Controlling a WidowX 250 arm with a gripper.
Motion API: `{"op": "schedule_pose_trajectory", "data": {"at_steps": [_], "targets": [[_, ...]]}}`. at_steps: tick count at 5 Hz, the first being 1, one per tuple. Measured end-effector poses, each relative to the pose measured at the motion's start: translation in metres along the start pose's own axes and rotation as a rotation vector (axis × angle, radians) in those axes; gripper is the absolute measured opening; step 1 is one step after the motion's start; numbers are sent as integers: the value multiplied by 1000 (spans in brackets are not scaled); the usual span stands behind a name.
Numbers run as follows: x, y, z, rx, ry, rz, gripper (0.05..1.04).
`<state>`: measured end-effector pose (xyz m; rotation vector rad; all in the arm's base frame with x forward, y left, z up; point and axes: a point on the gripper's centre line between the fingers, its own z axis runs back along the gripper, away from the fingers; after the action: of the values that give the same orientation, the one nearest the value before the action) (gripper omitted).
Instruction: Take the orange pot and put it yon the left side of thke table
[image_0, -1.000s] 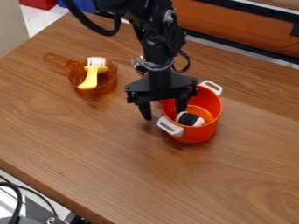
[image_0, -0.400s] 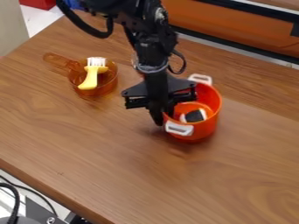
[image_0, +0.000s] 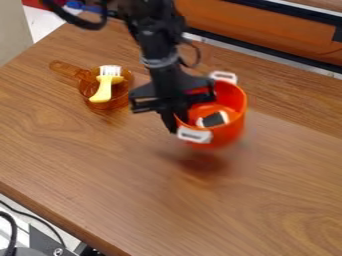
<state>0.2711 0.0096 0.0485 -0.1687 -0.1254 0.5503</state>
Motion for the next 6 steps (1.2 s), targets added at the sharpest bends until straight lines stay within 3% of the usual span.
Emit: {"op": "schedule_pose_trajectory", "data": {"at_steps": [3, 5, 6], "targets": [[-45, 61, 4, 37, 20, -167, 56], [-55, 78, -15, 106, 1, -210, 55], [-52, 78, -16, 91, -17, -187, 55]]}}
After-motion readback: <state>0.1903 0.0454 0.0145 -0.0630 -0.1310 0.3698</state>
